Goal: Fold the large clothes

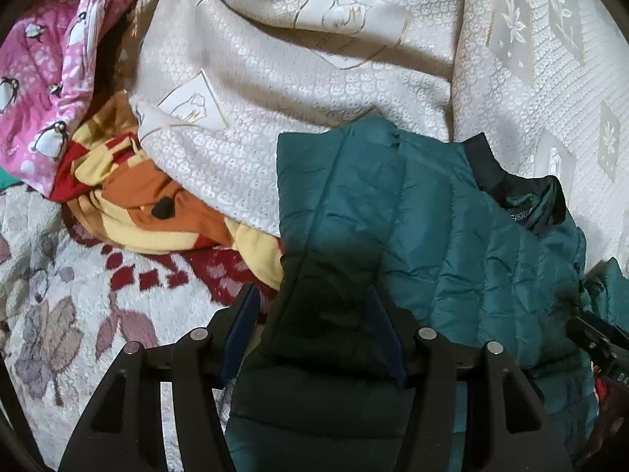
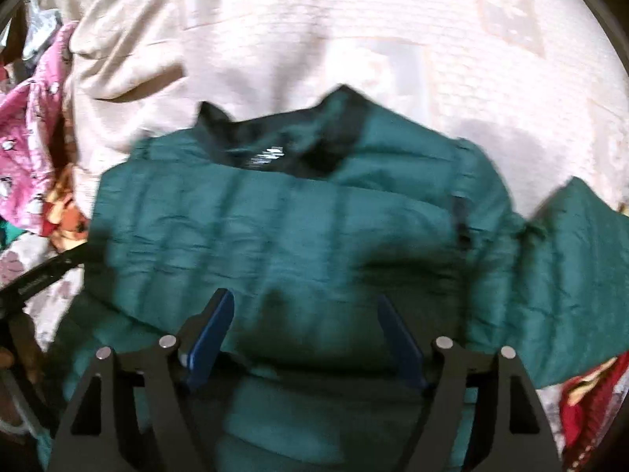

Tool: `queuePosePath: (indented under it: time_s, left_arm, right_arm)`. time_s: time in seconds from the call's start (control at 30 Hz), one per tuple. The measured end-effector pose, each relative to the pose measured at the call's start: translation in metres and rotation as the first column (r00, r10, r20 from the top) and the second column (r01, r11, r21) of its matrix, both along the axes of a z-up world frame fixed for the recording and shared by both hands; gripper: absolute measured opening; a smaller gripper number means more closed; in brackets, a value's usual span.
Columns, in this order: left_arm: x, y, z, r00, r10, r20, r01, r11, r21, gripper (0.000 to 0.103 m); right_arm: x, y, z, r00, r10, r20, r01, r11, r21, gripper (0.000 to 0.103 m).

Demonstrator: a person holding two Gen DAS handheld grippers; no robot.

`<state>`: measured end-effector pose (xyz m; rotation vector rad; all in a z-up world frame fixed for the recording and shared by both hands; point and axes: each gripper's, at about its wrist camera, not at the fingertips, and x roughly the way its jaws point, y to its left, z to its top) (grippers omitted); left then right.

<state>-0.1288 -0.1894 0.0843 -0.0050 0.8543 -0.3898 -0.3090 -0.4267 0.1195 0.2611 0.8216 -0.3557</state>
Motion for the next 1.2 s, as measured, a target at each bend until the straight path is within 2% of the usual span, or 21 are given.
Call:
queuePosePath:
  time_s: [0.07,0.17,0.3,0.43,0.6,0.73,0.8,0.97,1.07,1.2]
  left_arm:
    - [0.003,-0.002,-0.001,1.000,0.000,-0.007,0.000,1.000,0.012,0.039]
    - [0.012,-0.004,-0.011,0.999,0.005,-0.043,-0.003,0.999,0.039,0.039]
    - [0.020,-0.005,-0.023,0.998,0.001,-0.062,0.003,0.998,0.058,0.039]
    - [0.022,-0.011,-0.028,0.998,-0.006,-0.065,0.012,0.997,0.080,0.039]
    - [0.019,-0.010,-0.031,0.998,-0.008,-0.068,0.014,0.997,0.077,0.039]
    - [0.020,-0.008,-0.032,0.997,-0.009,-0.070,0.014,0.997,0.075,0.039]
    - [0.019,-0.008,-0.032,0.998,-0.009,-0.068,0.014,0.997,0.079,0.039]
    - [0.018,-0.010,-0.033,0.998,-0.008,-0.059,0.013,0.996,0.089,0.039]
    - [0.015,-0.010,-0.030,0.999,-0.008,-0.047,0.013,0.995,0.096,0.039]
    - [0.007,-0.008,-0.016,1.000,0.007,-0.011,-0.005,0.995,0.097,0.039]
  right_arm:
    - [0.018,0.006,-0.006,1.000,0.020,-0.001,-0.020,0.999,0.027,0.079]
    - [0.033,0.010,-0.024,0.999,0.028,-0.030,-0.027,1.000,0.014,0.079]
    - [0.051,0.011,-0.047,0.996,0.006,-0.092,-0.009,1.000,-0.026,0.079]
    - [0.059,0.002,-0.056,0.996,-0.023,-0.090,0.022,1.000,-0.007,0.081]
    - [0.056,0.008,-0.044,0.995,-0.003,-0.098,0.000,1.000,-0.021,0.081]
    - [0.033,0.004,-0.017,0.998,0.003,-0.070,-0.008,0.998,-0.067,0.081]
    - [0.027,-0.002,-0.014,0.996,-0.014,-0.083,0.006,0.996,-0.087,0.081]
    - [0.015,-0.030,-0.032,0.984,-0.116,-0.131,0.099,0.987,-0.127,0.081]
    - [0.019,-0.034,-0.048,0.981,-0.119,-0.152,0.101,0.987,-0.123,0.081]
    - [0.025,-0.022,-0.038,0.979,-0.121,-0.164,0.092,0.981,-0.172,0.081]
